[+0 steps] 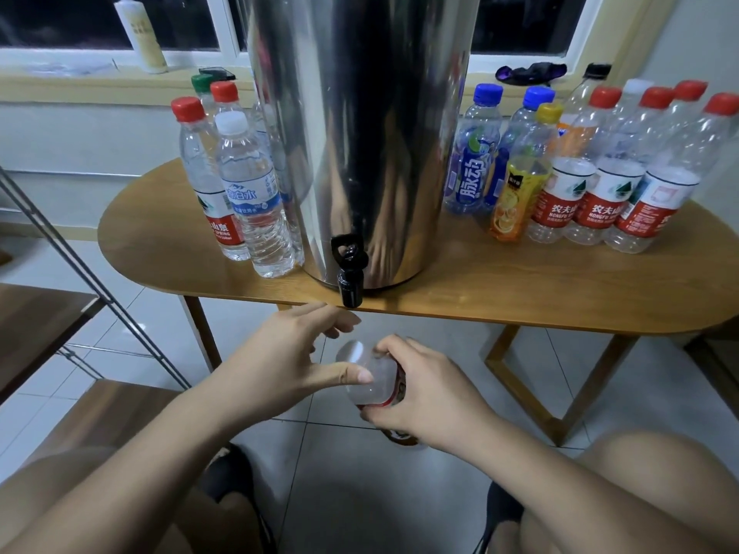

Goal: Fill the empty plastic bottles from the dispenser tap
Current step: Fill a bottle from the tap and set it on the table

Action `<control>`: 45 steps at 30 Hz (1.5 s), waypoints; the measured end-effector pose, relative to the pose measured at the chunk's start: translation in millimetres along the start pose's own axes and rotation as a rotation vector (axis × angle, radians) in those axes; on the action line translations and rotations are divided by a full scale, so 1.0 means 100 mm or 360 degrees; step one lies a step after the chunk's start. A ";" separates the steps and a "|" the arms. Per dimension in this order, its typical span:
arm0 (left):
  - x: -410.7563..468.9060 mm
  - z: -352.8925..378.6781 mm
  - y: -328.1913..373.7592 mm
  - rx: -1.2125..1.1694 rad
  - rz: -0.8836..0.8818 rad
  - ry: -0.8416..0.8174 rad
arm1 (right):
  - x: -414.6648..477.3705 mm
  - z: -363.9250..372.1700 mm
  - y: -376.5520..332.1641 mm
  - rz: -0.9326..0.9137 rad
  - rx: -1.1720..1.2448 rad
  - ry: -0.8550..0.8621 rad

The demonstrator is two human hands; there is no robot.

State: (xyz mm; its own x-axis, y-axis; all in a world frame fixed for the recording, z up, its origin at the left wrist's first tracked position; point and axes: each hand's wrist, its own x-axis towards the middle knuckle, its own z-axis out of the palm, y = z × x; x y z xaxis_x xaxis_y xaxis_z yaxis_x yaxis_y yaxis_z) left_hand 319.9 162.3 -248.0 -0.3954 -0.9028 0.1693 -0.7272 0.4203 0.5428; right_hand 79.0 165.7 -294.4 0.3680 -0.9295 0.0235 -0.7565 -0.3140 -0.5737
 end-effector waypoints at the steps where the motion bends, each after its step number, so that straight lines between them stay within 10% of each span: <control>1: 0.01 -0.01 0.00 -0.0003 0.0016 -0.0037 | 0.00 0.00 0.01 -0.0004 -0.0001 -0.0009; 11: 0.03 0.00 -0.04 -0.0031 0.0204 -0.0205 | 0.02 0.04 0.02 -0.0039 -0.0018 -0.0027; 45: 0.39 -0.14 -0.55 0.0224 -0.0388 0.0602 | 0.12 0.11 0.04 0.0106 0.0173 0.0068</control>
State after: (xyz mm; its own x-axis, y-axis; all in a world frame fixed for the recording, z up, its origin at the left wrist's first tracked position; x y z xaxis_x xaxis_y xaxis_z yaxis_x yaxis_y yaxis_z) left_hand 352.5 102.2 -260.0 0.0093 -0.9357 0.3528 -0.8527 0.1768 0.4915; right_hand 86.0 155.0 -305.2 0.2940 -0.9557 0.0157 -0.7147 -0.2307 -0.6603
